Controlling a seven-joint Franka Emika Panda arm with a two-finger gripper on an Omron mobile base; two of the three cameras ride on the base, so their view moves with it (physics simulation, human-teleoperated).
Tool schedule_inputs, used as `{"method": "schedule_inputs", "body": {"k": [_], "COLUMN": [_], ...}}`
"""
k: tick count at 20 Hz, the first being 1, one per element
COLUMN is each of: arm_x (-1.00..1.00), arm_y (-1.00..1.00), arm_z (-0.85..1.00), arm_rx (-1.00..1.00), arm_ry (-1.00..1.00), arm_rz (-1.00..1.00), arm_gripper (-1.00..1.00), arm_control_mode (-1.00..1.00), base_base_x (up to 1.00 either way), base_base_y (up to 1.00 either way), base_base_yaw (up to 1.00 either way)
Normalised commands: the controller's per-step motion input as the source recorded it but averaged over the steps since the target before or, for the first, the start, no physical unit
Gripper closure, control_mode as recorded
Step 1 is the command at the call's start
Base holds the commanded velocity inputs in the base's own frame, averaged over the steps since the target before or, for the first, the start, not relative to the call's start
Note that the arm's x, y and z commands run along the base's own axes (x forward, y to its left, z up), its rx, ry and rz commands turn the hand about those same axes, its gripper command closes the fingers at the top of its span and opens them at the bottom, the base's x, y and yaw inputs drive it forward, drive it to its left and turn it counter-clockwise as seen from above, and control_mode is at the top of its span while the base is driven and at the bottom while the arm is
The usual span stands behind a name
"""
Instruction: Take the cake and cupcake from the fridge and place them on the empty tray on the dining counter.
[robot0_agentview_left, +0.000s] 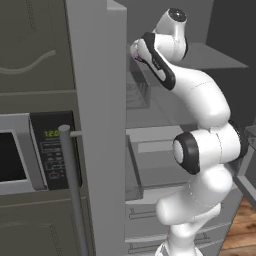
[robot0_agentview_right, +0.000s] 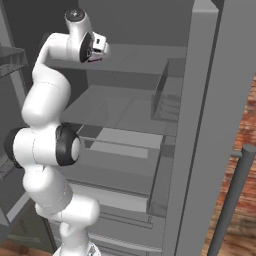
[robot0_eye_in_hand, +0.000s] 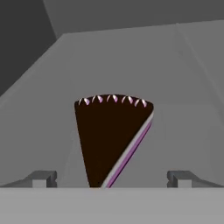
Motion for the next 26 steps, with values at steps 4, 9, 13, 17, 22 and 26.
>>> {"method": "schedule_inputs", "body": {"k": [4,9,13,17,22,26], "arm_x": [0.19,0.26,0.32,0.32,0.0,0.0], "arm_y": [0.0,0.0,0.0,0.0,0.05,0.14], "arm_z": [0.0,-0.07,-0.1,-0.11,-0.28,-0.43], "arm_rx": [0.0,0.0,0.0,0.0,0.0,0.0], "arm_ry": [0.0,0.0,0.0,0.0,0.05,0.08], "arm_rz": [0.0,0.0,0.0,0.0,0.0,0.0], "arm_gripper": [-1.0,-1.0,-1.0,-1.0,-1.0,1.0], "arm_control_mode": [-1.0,-1.0,-1.0,-1.0,-1.0,-1.0], "base_base_x": [0.0,0.0,0.0,0.0,0.0,0.0], "base_base_y": [0.0,0.0,0.0,0.0,0.0,0.0], "base_base_yaw": [0.0,0.0,0.0,0.0,0.0,0.0]}}
